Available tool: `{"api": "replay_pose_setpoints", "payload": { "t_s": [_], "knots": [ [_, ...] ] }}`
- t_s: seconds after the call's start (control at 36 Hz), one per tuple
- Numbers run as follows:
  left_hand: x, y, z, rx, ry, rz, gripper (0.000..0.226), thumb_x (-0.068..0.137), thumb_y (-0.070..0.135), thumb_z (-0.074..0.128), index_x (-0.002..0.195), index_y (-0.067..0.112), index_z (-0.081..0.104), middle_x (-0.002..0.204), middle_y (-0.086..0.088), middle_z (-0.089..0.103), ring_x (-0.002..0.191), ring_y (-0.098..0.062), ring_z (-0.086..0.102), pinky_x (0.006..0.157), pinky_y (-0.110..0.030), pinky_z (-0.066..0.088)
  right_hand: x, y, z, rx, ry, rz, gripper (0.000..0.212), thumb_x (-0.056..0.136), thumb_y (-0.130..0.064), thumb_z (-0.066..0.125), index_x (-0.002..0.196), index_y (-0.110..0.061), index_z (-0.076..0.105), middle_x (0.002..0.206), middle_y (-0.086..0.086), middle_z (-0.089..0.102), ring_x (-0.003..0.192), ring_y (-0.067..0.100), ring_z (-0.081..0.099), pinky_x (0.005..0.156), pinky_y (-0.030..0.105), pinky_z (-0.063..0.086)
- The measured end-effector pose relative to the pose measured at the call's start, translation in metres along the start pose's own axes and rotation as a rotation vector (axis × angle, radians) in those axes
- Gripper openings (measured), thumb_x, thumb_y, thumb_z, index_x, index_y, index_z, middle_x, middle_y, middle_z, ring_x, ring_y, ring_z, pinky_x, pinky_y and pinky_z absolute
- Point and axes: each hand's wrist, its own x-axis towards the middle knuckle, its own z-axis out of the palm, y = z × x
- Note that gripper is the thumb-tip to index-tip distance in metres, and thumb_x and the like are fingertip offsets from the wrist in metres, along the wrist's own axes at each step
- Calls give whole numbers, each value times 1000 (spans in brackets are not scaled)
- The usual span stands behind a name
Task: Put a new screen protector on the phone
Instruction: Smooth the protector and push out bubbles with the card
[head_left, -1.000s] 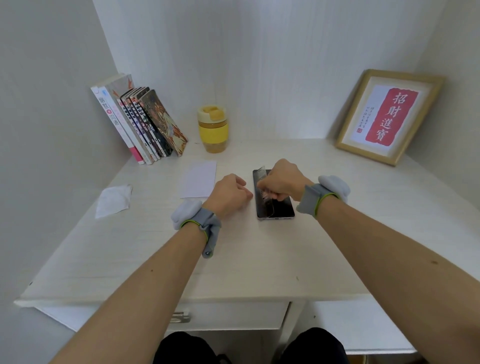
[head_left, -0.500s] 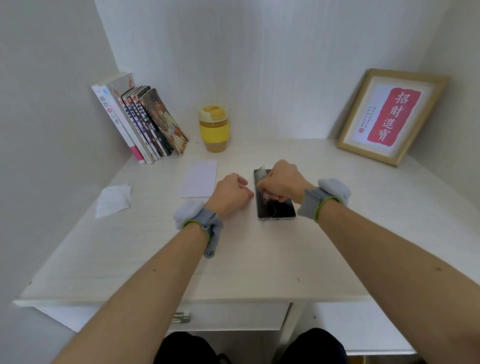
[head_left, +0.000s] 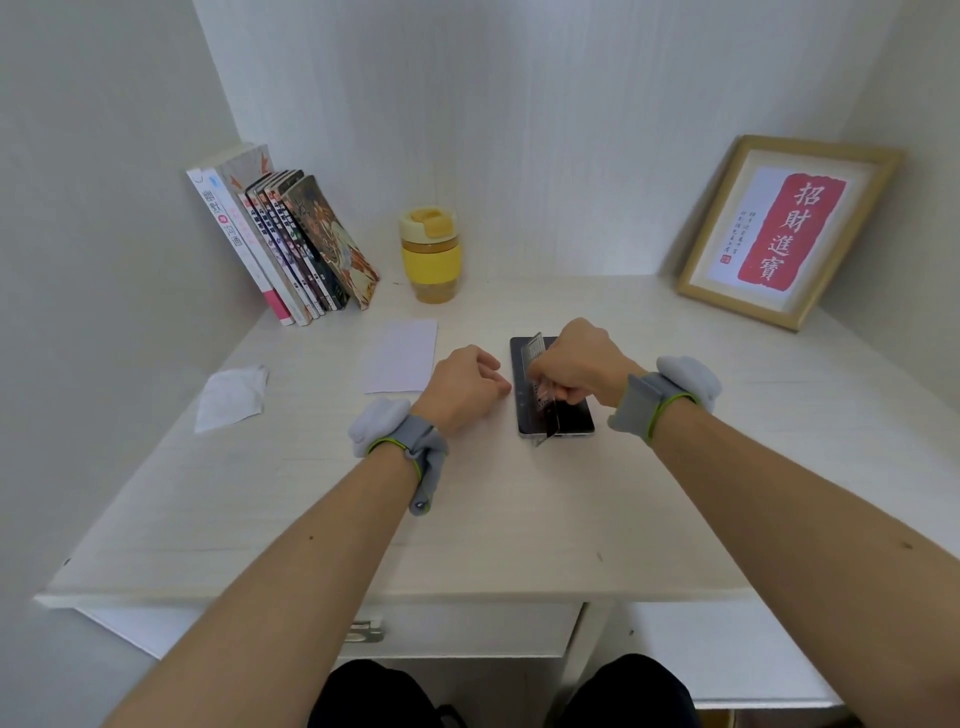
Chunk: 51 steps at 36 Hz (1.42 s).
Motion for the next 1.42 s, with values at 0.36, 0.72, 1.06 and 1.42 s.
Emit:
{"api": "replay_pose_setpoints", "payload": {
  "t_s": [0.36, 0.72, 1.06, 1.42],
  "knots": [
    [-2, 3, 2, 42, 1, 50, 21, 87, 23, 68, 106, 12, 69, 94, -2, 67, 83, -9, 56, 67, -15, 41, 3, 1, -1, -19, 5, 5, 15, 79, -6, 61, 71, 3, 70, 51, 9, 62, 36, 16, 53, 38, 18, 44],
    [-4, 5, 4, 113, 26, 49, 18, 93, 22, 58, 102, 12, 71, 98, -2, 66, 90, -13, 56, 78, -22, 41, 5, 10, -24, -337, 141, -262, 29, 95, -37, 48, 104, -26, 73, 92, 6, 69, 86, 28, 63, 75, 31, 51],
    [-15, 4, 6, 215, -114, 25, 82, 72, 50, 77, 135, 12, 43, 114, 2, 51, 100, -14, 52, 82, -24, 42, -17, 47, -25, -749, -21, -604, 45, 97, -11, 43, 136, -30, 54, 117, 4, 48, 98, 28, 56, 83, 34, 46],
    [-22, 1, 10, 242, -63, 58, 86, 73, 48, 77, 140, 11, 37, 128, -4, 48, 118, -20, 46, 98, -32, 42, -30, 62, -34, -889, 135, -842, 46, 95, -10, 50, 127, -40, 62, 104, 0, 55, 94, 20, 45, 71, 29, 31]
  ]
}}
